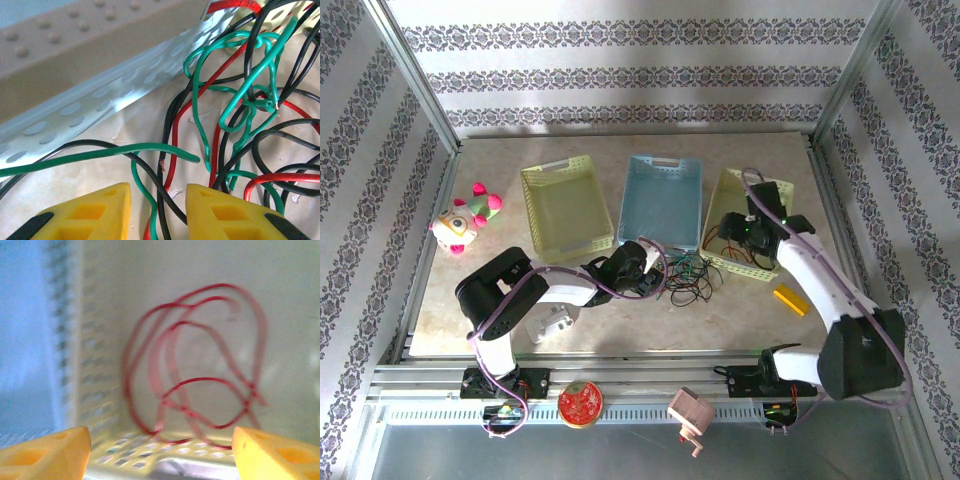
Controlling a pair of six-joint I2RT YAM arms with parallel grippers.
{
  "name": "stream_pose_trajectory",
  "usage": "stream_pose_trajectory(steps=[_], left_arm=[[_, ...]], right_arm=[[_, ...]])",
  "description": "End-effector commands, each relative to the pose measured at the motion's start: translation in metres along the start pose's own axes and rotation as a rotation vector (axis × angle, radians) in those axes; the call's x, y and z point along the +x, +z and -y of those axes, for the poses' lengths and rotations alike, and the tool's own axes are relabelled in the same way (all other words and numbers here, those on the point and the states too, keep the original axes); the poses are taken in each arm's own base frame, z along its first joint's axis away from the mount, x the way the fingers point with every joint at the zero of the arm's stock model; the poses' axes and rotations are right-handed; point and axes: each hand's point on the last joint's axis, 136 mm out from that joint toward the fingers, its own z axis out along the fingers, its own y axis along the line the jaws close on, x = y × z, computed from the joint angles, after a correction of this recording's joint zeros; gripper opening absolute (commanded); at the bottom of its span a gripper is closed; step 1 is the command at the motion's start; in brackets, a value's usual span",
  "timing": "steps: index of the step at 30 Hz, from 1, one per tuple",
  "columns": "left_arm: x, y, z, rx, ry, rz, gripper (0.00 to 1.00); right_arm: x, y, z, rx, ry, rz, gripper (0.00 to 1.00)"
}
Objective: Untangle the cables
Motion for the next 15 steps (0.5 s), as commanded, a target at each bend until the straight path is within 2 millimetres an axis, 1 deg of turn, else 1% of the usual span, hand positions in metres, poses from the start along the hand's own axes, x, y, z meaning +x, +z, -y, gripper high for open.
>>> stream_pose_trajectory(steps=[1, 3, 6, 8, 10, 12, 14, 15], left_arm=[[-0.014, -0.007, 0.012, 0.038, 0.004, 0.059, 0.34], [-0.014, -0.008, 0.011, 0.034, 0.003, 0.066, 0.34], [-0.016, -0.013, 0.011, 0.038, 0.002, 0.087, 0.34], [-0.018, -0.017, 0.009, 0.029, -0.002, 0.112, 0.34], [-0.022, -0.021, 0.005, 0.006, -0.003, 0.138, 0.33], [-0.027, -0.027, 0.000, -0.026, -0.005, 0.162, 0.32], [-0.033, -0.033, -0.001, -0.030, -0.006, 0.191, 0.31], [-0.036, -0.037, 0.001, -0.020, -0.007, 0.205, 0.30]], right_arm=[[0.031, 0.002, -0.051, -0.171, -0.173, -0.051, 0.73], [0.056, 0.002, -0.074, -0.225, -0.264, -0.089, 0.72], [0.088, 0.002, -0.094, -0.276, -0.388, -0.136, 0.71], [0.100, 0.004, -0.095, -0.274, -0.402, -0.156, 0.68], [0.106, 0.007, -0.091, -0.275, -0.368, -0.170, 0.64], [0.108, 0.011, -0.089, -0.290, -0.330, -0.178, 0.52], [0.114, 0.012, -0.091, -0.325, -0.320, -0.201, 0.44], [0.116, 0.013, -0.094, -0.340, -0.320, -0.211, 0.42]])
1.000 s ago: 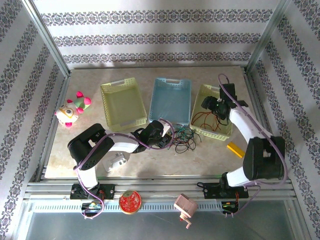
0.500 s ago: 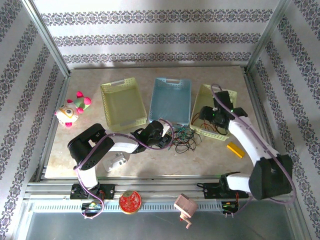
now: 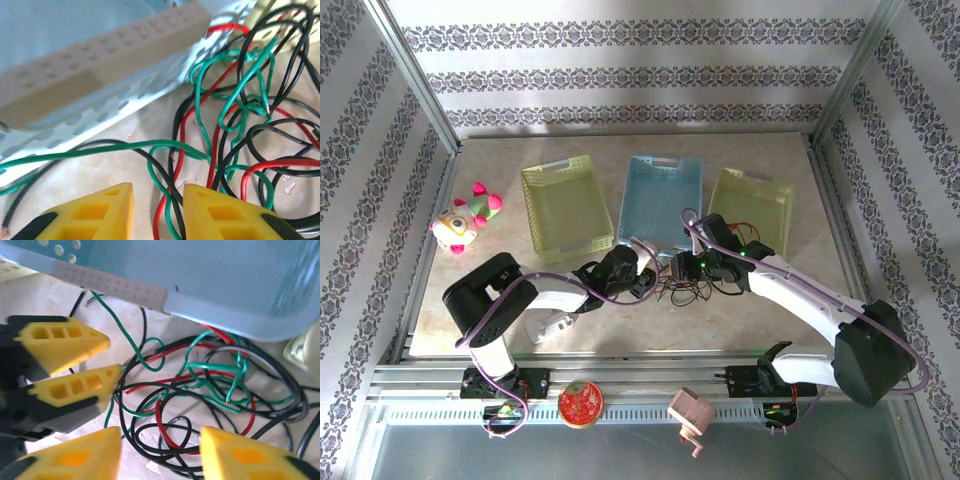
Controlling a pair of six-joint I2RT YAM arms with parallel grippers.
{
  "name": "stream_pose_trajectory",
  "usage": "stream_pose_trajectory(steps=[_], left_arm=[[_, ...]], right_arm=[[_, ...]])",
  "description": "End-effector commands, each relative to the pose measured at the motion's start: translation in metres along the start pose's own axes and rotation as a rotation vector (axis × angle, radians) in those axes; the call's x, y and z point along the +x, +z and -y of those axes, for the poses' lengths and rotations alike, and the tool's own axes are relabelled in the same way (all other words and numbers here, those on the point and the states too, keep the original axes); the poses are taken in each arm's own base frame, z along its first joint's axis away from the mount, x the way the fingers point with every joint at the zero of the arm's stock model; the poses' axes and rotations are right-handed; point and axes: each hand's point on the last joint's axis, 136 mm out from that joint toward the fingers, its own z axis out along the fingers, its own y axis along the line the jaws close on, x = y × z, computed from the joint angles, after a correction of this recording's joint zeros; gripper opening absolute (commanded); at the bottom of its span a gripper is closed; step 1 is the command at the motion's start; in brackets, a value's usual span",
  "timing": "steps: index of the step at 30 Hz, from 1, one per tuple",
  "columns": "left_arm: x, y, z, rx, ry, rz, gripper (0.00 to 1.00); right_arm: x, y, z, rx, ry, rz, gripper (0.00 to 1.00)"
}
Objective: Untangle the cables
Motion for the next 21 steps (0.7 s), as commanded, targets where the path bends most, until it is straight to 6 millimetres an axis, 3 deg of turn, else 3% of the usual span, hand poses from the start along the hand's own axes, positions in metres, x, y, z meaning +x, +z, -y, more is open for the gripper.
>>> stream_pose_trajectory(steps=[1, 13, 21], left_arm=[[-0.031, -0.015, 0.008, 0.014, -0.009, 0.123, 0.30], [-0.030, -0.017, 0.007, 0.006, -0.021, 0.110, 0.31], [-0.024, -0.007, 0.017, 0.063, -0.022, 0.080, 0.35]], right_arm=[[0.001, 0.006, -0.010, -0.078, 0.014, -0.007, 0.41], [0.015, 0.033, -0.013, -0.108, -0.002, -0.117, 0.32], [0.030, 0.038, -0.006, -0.094, 0.003, -0.163, 0.26]])
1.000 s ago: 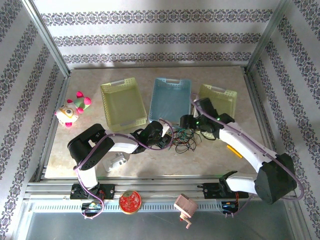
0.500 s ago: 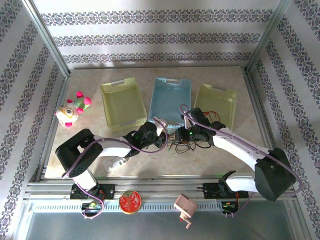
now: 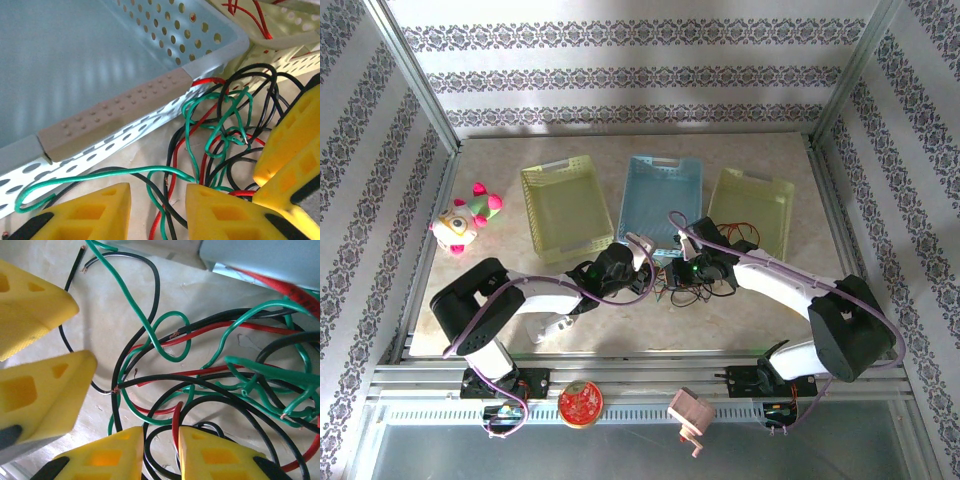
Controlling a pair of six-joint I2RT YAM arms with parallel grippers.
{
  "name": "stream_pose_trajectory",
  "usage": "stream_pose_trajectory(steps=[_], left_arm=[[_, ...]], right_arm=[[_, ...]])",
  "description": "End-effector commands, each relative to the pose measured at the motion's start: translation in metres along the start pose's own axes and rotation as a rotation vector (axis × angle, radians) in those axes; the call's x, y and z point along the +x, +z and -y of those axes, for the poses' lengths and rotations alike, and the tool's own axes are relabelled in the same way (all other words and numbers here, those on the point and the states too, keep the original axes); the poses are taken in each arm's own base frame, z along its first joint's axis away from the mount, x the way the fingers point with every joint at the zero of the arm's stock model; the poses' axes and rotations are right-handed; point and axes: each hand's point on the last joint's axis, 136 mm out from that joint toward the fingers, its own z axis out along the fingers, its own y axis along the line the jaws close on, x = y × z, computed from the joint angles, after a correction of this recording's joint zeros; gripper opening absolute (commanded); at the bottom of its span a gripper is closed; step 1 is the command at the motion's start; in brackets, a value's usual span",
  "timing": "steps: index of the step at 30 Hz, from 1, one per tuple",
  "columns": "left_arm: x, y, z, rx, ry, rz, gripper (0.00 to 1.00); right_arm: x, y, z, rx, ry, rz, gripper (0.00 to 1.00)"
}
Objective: Untangle the cables
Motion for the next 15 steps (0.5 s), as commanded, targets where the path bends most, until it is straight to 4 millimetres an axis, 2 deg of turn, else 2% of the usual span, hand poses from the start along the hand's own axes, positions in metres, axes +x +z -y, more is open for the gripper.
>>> stream_pose_trajectory(steps=[1, 7, 15], left_arm=[[-0.003, 0.006, 0.016, 0.066, -0.012, 0.005, 0.37], [0.001, 0.010, 0.031, 0.155, -0.020, -0.015, 0.46], [-0.004, 0.008, 0.033, 0.162, -0.020, -0.038, 0.50]], right_arm=[[0.011, 0.004, 0.004, -0.001, -0.007, -0.034, 0.26], [0.014, 0.003, 0.008, 0.010, 0.003, -0.036, 0.27], [0.009, -0.002, 0.013, 0.002, 0.039, -0.036, 0.27]])
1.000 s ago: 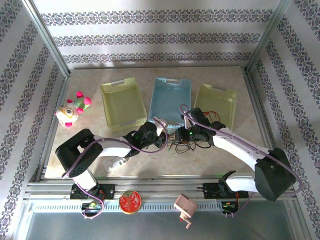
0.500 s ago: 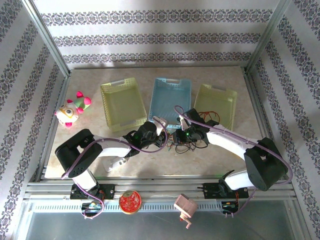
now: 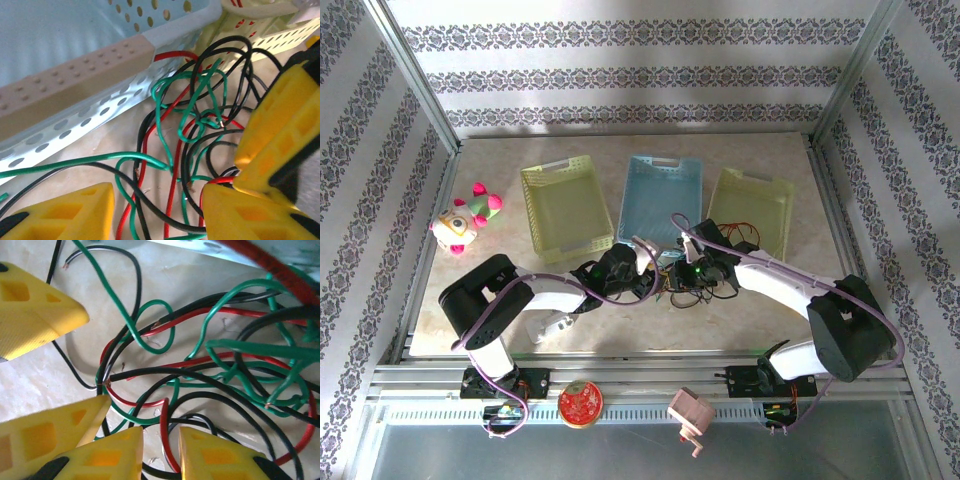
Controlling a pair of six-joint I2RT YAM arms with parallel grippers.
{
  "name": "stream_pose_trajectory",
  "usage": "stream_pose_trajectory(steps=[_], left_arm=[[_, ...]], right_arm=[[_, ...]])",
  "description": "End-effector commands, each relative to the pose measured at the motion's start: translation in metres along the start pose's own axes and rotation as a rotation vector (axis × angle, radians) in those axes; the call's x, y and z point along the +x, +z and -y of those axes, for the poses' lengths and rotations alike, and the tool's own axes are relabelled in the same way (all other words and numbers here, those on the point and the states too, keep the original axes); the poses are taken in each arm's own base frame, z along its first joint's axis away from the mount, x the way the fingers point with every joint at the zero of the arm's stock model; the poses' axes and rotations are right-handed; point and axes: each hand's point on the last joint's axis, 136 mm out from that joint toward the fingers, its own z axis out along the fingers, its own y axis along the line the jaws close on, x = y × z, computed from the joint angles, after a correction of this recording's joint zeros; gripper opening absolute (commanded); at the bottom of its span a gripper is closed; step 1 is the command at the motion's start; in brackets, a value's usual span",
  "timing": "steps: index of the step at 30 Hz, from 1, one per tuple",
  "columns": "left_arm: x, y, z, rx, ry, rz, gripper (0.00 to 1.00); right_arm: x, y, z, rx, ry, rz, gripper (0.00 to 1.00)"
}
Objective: Untangle the cables
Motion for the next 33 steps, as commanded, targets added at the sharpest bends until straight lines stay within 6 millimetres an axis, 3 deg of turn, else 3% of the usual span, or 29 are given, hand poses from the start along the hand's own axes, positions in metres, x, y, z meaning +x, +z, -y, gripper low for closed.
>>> stream_pose_trajectory(steps=[1, 11, 20, 33], left_arm=[[-0.014, 0.000, 0.015, 0.053, 0.000, 0.008, 0.50], [-0.021, 0.002, 0.017, 0.075, -0.006, -0.020, 0.53], [-0.039, -0.007, 0.013, 0.127, -0.092, 0.027, 0.54], [-0.037, 0.000, 0.011, 0.122, -0.097, -0.005, 0.54]], right_arm=[[0.003, -0.003, 0.001, -0.016, 0.010, -0.014, 0.27], [0.001, -0.008, -0.002, -0.044, 0.023, -0.017, 0.27], [-0.014, -0.014, -0.009, -0.079, 0.036, 0.004, 0.28], [-0.011, 0.000, -0.010, -0.089, 0.041, -0.058, 0.27]])
